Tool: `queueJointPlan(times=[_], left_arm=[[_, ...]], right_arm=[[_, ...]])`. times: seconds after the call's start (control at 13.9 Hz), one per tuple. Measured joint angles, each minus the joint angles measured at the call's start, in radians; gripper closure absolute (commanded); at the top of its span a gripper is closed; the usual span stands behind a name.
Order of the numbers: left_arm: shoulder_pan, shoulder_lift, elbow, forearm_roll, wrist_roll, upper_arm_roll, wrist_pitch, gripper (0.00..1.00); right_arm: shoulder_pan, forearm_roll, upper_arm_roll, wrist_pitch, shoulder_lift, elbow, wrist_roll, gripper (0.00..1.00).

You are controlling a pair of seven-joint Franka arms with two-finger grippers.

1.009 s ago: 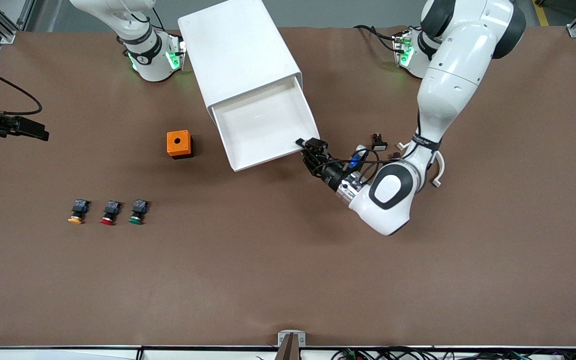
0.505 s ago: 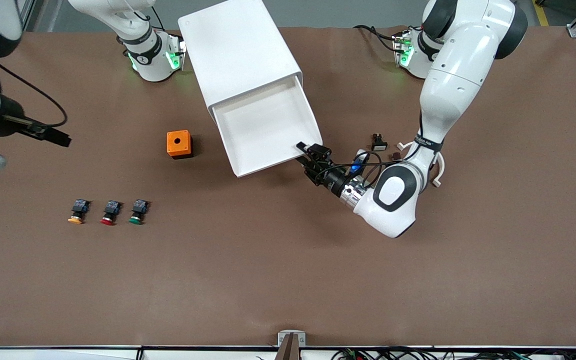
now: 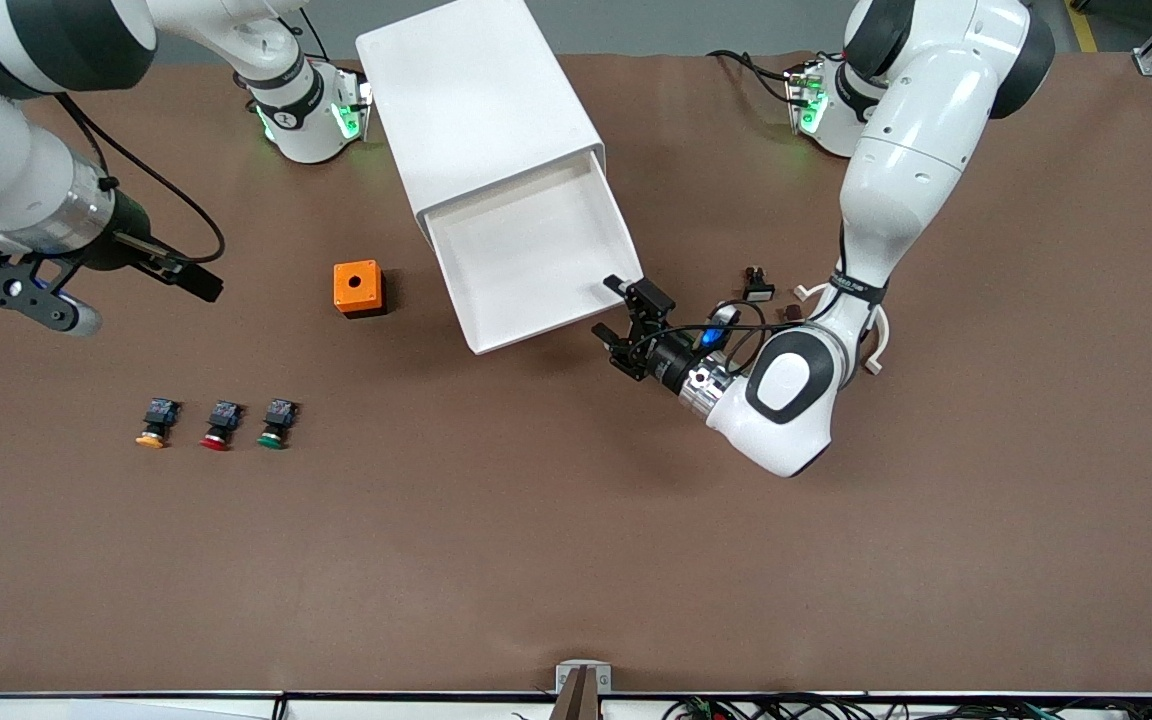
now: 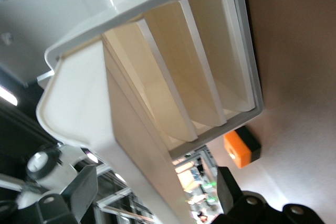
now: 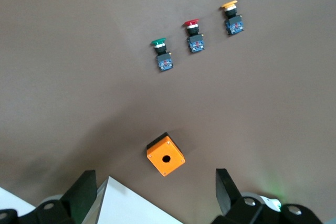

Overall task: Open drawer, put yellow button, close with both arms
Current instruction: 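Pull the drawer open with the left gripper while the right gripper reaches out, then lower the right gripper onto the yellow button and grasp it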

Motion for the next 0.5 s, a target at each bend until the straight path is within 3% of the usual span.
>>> queueJointPlan(times=[0.5], left_arm=[[0.058, -0.016, 0.031, 0.157, 0.381, 0.001, -0.024, 0.00]], right_arm=[[-0.071, -0.019, -0.021, 0.385, 0.039, -0.237, -0.236, 0.00]])
